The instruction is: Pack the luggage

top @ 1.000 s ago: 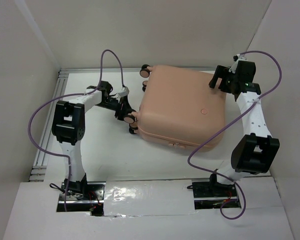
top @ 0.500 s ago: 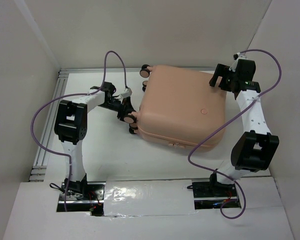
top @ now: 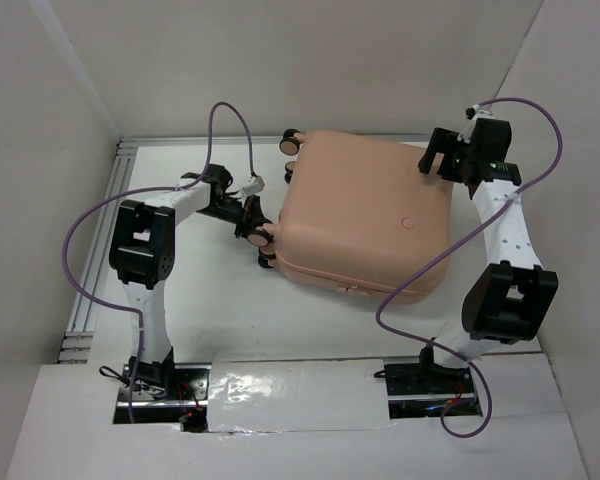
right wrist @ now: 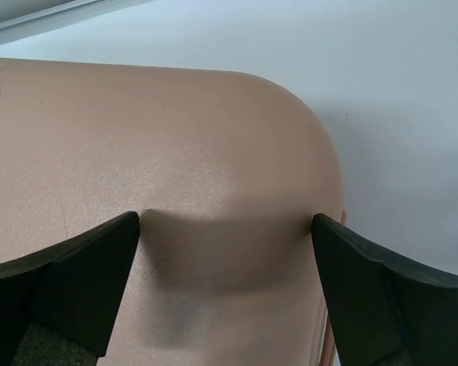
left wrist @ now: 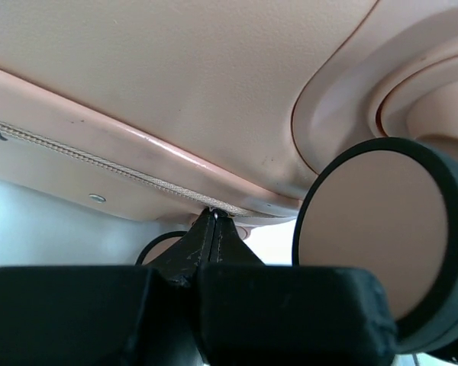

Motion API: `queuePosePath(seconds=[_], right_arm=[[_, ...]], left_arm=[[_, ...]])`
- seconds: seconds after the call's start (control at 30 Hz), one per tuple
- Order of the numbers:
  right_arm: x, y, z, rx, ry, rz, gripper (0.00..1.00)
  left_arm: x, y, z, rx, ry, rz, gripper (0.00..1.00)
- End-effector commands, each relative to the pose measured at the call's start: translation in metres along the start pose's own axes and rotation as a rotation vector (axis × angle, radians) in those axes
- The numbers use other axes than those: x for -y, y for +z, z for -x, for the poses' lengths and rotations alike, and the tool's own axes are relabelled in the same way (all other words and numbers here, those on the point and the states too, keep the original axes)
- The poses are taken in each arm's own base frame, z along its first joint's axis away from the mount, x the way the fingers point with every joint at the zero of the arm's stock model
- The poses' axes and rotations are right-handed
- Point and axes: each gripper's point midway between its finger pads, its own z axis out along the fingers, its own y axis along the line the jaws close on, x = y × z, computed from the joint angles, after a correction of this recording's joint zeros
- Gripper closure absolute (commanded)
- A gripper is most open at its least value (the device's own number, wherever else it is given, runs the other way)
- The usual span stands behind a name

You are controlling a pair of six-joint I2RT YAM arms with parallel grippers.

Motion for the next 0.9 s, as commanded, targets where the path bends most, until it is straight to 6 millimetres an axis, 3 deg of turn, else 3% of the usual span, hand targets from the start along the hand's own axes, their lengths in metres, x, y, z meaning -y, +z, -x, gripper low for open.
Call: queuePosePath(seconds=[0.0, 0.17, 0.3, 0.37, 0.4, 0.47, 0.57, 0.63, 0.7, 0.73, 0.87], right_arm=[[-0.022, -0.018, 0.0, -0.015, -0.06, 0.106, 0.01], [-0.064, -0.061, 0.021, 0.104, -0.197, 0.273, 0.01], [-0.127, -0.093, 0.023, 0.164, -0.315, 0.442, 0.01], [-0.148, -0.104, 0.019, 0.164, -0.342, 0.493, 0.01], [-0.171, -0.116, 0.013, 0.165, -0.37, 0.558, 0.02], [-0.195, -0.127, 0.006, 0.164, -0.37, 0.619, 0.04], [-0.236, -0.139, -0.026, 0.117, -0.398, 0.718, 0.13], [-0.261, -0.147, -0.05, 0.077, -0.423, 0.765, 0.28], [-0.271, -0.145, -0.079, 0.013, -0.438, 0.769, 0.41], [-0.285, -0.152, -0.097, -0.013, -0.455, 0.806, 0.5], [-0.297, -0.144, -0.149, -0.087, -0.52, 0.79, 0.64]], left_arm=[[0.004, 0.015, 0.007, 0.031, 0.038, -0.054, 1.0], [0.003, -0.01, -0.001, 0.001, -0.027, 0.056, 1.0], [0.017, -0.02, 0.001, 0.029, -0.033, 0.085, 1.0], [0.026, -0.025, 0.008, 0.051, -0.057, 0.096, 1.0], [0.026, -0.025, 0.002, 0.042, -0.06, 0.115, 1.0], [0.032, -0.022, 0.001, 0.034, -0.091, 0.136, 1.0], [0.039, -0.012, 0.002, 0.02, -0.082, 0.203, 1.0], [0.04, -0.004, -0.009, 0.013, -0.115, 0.264, 1.0], [0.037, -0.004, 0.004, 0.043, -0.08, 0.361, 1.0], [0.034, -0.006, 0.005, 0.05, -0.083, 0.399, 1.0], [0.035, -0.011, 0.004, 0.05, -0.085, 0.471, 1.0]])
